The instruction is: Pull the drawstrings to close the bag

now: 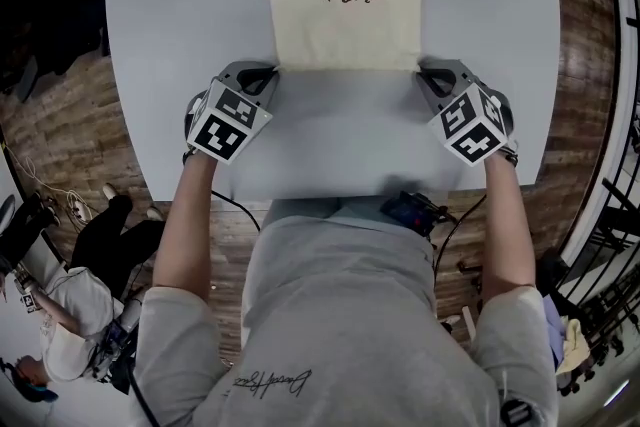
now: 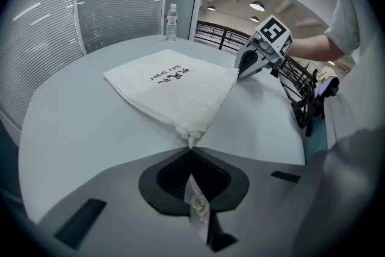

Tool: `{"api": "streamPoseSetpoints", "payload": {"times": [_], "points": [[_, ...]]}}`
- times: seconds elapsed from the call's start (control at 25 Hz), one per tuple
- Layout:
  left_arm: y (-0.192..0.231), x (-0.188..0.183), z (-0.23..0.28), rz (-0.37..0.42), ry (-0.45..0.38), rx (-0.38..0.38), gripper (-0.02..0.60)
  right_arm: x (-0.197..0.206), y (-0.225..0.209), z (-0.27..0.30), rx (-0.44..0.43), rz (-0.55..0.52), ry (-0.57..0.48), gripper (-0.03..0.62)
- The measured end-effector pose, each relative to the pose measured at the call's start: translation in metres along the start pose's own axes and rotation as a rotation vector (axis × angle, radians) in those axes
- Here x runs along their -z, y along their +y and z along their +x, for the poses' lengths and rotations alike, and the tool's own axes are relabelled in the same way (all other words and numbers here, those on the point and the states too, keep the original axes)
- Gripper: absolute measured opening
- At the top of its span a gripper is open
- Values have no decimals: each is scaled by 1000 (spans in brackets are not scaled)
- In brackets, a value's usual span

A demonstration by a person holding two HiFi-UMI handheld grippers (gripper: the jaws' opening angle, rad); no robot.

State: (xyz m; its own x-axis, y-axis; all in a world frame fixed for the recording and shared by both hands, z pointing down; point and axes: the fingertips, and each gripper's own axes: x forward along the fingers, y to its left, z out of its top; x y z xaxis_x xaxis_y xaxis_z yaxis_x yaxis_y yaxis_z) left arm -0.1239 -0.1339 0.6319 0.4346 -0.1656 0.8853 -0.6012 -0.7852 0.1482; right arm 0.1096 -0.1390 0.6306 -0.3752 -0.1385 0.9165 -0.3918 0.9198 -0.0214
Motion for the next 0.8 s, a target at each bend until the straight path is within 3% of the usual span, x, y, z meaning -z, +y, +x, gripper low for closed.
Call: {"api": "streamPoseSetpoints", "payload": {"times": [0.48,0.8], "points": [[2,1,-2,13,22,-24,8,3,-3,-1,16,60,-5,21],[13,6,-9,77,66,-66,8,11,-9,-7,37,21,31,21]]}}
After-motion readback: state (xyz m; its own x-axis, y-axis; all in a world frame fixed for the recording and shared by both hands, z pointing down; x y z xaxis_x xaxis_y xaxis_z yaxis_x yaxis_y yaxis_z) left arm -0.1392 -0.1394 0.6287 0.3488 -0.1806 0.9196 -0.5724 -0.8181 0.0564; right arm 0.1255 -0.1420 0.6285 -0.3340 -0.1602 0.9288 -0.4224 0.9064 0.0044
